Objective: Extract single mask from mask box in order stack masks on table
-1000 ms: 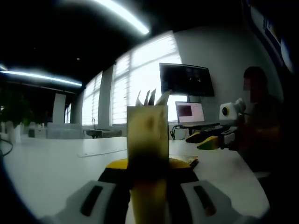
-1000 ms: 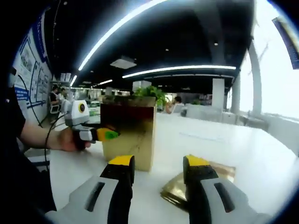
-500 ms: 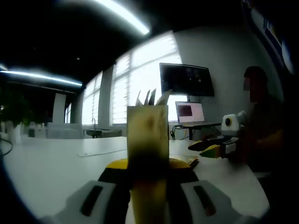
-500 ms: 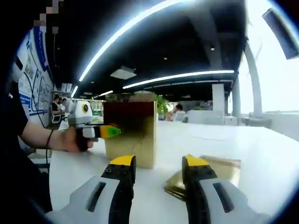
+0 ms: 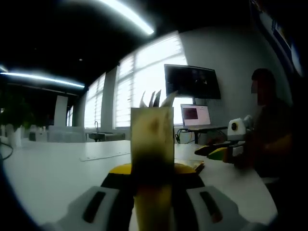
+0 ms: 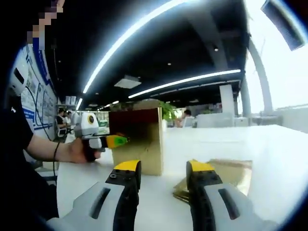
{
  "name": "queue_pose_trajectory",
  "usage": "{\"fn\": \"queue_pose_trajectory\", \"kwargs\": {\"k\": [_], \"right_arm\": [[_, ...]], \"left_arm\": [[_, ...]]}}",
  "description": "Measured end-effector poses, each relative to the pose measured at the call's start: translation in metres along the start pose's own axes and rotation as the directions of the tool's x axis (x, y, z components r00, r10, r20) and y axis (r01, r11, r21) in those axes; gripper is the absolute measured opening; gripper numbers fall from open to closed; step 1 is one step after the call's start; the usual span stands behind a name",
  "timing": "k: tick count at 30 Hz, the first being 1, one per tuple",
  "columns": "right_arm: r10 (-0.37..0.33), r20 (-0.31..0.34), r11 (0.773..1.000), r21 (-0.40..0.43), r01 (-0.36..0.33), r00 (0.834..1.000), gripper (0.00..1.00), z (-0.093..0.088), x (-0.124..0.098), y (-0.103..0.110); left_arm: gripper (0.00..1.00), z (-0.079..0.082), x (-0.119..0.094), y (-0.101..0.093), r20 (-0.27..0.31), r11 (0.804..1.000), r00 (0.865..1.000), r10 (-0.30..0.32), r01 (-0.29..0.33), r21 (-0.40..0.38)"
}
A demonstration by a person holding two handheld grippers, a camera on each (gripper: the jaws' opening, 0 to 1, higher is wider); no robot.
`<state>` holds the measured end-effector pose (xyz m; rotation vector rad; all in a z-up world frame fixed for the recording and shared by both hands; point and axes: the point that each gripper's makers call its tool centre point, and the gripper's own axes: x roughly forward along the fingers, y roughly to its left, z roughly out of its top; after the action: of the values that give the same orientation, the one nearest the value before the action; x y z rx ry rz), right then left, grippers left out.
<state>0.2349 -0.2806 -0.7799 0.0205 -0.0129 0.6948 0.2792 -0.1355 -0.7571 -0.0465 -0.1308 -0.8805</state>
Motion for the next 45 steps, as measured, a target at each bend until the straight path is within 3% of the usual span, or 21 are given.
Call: {"fn": "queue_pose_trajectory", "kwargs": {"k": [5, 10, 17, 23, 29, 33, 41, 45], "right_arm": [[-0.01, 0.018, 1.0, 0.014, 0.01, 1.0, 0.33, 0.003, -0.002, -0.003], [0.014, 0.005, 0.998, -0.056, -0.013, 1.0, 0.31, 0.01, 0.0, 0.007], [0.061, 0.021, 0.988, -0.14, -0.058, 0.998, 0.32, 0.056, 0.005, 0.025], [0.065, 0.024, 0.989, -0.135, -0.061, 0.998, 0.32, 0.093, 0.007, 0.024], [0.065, -0.009, 0.977, -0.204, -0.065, 0.998, 0.31, 0.118, 0.012, 0.014], [0.082, -0.043, 0.966, -0.243, -0.09, 0.996, 0.31, 0.126, 0.019, 0.012], [0.132, -0.134, 0.919, -0.353, -0.172, 0.982, 0.29, 0.129, 0.039, 0.026], [0.157, -0.171, 0.908, -0.361, -0.21, 0.973, 0.27, 0.13, 0.043, 0.028]], "left_arm": [[0.31, 0.0, 0.0, 0.0, 0.0, 1.0, 1.0, 0.001, -0.001, 0.002], [0.31, 0.0, 0.0, 0.0, 0.0, 1.0, 1.0, 0.001, -0.001, 0.002], [0.31, 0.0, 0.001, 0.001, 0.0, 1.0, 1.0, 0.0, 0.0, 0.001], [0.31, 0.0, 0.001, 0.001, 0.0, 1.0, 1.0, -0.001, 0.001, 0.001], [0.31, 0.0, 0.001, 0.002, 0.0, 1.0, 1.0, -0.001, 0.001, 0.002], [0.31, 0.0, 0.0, 0.002, 0.0, 1.0, 1.0, 0.0, 0.0, 0.003], [0.31, 0.0, -0.001, 0.002, -0.001, 1.0, 1.0, -0.002, 0.002, 0.001], [0.31, -0.001, -0.001, 0.003, -0.003, 1.0, 1.0, -0.002, 0.002, 0.003]]}}
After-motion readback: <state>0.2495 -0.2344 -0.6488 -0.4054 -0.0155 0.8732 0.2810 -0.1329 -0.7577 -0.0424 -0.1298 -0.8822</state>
